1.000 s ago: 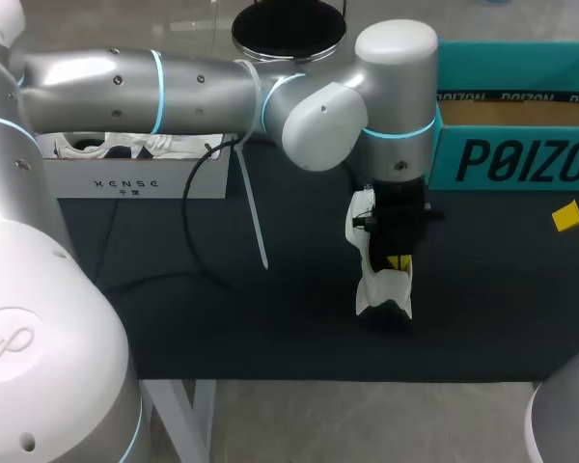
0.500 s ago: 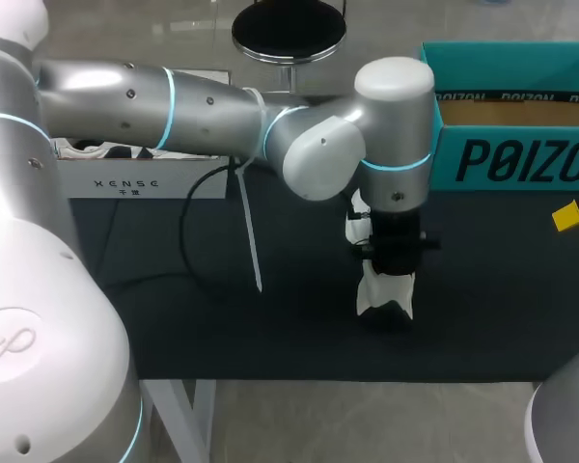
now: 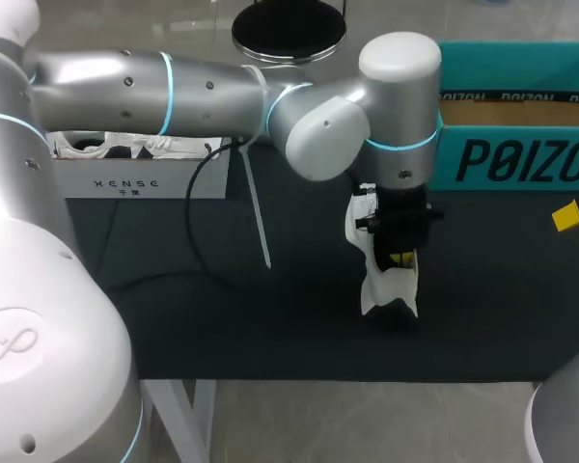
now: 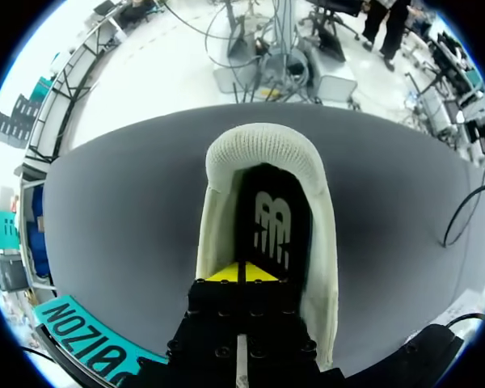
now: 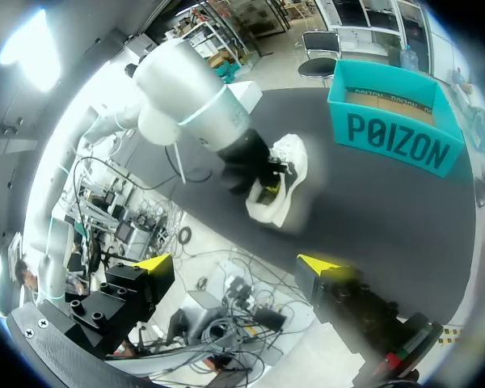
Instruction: Take the shoe out of the shoebox, open the shoe tongue, remove and reinsert the insole, then place the shoe into the shoebox
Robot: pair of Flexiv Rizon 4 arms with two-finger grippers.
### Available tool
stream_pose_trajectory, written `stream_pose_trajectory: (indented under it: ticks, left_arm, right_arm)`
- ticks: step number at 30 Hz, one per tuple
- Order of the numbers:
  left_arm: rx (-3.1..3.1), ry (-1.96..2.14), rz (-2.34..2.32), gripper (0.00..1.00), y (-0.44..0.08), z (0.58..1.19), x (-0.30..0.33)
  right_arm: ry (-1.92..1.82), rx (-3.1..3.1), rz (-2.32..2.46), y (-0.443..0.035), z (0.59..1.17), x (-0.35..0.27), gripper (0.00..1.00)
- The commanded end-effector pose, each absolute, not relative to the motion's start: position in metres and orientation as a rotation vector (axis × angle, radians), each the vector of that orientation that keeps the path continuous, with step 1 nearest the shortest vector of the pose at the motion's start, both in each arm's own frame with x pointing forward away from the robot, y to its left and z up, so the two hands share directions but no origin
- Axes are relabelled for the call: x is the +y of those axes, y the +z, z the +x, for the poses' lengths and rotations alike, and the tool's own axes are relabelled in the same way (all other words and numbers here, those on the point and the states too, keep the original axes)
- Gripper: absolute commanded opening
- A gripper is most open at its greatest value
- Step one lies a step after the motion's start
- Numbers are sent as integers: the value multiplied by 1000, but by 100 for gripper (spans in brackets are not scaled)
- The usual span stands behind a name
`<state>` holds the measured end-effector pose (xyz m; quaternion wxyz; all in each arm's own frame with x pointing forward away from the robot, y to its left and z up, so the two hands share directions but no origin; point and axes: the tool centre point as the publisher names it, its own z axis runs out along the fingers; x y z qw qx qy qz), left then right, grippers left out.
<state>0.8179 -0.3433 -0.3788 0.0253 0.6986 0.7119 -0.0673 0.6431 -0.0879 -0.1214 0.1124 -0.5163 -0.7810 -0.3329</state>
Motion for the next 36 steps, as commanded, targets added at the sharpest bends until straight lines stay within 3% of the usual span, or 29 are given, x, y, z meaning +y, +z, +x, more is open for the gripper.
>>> stream_pose_trajectory:
  ticks: [1,8,9,10,11,36]
  left_arm:
    - [2180,-148,2139,0,-367,819,-335]
    - [2187,-76,2052,3,-367,829,-334]
    - [2196,-68,2030,33,-366,831,-333]
    - [2207,-64,2011,86,-365,832,-332]
    - [2207,-54,1999,100,-364,834,-330]
    - [2225,31,1916,100,-331,840,-308]
  right_arm:
    - [-990,-2293,-1525,-124,636,-88,100]
    - [-990,-2293,-1525,-124,636,-88,100]
    - [-990,-2293,-1525,-124,636,-88,100]
    - [-990,-2293,-1525,-124,636,-88,100]
    - [-990,-2293,-1525,-124,636,-88,100]
    - [-990,-2293,-1525,-124,636,-88,100]
